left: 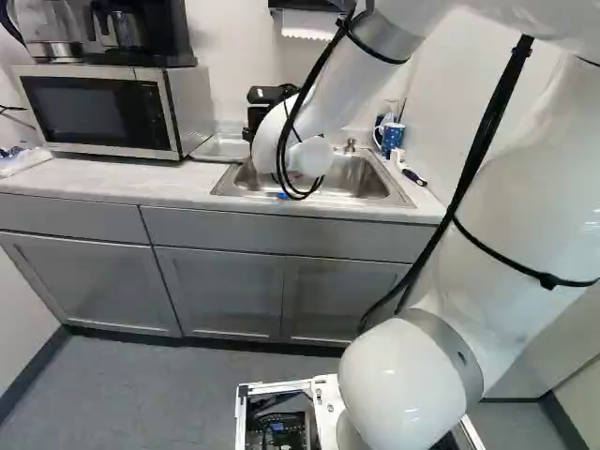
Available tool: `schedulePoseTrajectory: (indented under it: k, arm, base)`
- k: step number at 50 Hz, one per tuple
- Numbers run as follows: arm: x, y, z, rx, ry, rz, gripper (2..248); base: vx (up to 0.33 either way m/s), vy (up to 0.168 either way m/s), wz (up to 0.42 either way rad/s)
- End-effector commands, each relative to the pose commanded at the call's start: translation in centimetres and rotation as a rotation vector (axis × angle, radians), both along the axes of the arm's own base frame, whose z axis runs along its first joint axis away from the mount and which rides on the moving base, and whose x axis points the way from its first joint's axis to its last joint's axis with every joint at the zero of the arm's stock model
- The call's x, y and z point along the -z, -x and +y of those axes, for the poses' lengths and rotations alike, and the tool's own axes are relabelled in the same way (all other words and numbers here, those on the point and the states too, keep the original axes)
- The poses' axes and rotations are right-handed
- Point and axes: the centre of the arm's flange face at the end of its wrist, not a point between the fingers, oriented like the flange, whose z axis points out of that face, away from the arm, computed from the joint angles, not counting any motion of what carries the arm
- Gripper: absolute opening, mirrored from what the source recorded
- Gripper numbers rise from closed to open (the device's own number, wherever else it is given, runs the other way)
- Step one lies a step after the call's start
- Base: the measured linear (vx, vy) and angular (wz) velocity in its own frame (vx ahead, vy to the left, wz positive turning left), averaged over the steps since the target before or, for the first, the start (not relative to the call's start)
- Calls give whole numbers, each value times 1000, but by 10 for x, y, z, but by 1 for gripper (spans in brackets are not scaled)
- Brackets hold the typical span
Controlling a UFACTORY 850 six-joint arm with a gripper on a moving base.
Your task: Rinse the cup and place it in the tray
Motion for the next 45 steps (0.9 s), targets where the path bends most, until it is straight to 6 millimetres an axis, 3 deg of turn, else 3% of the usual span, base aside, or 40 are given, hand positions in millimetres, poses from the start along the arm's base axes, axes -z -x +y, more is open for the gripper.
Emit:
schedulePoseTrajectory:
  k: [22, 45]
  arm:
    - [22, -12, -31, 71, 13, 44, 125]
    - [22, -25, -64, 145, 11, 44, 125]
  base:
    - [0, 0, 0]
    - [0, 0, 0]
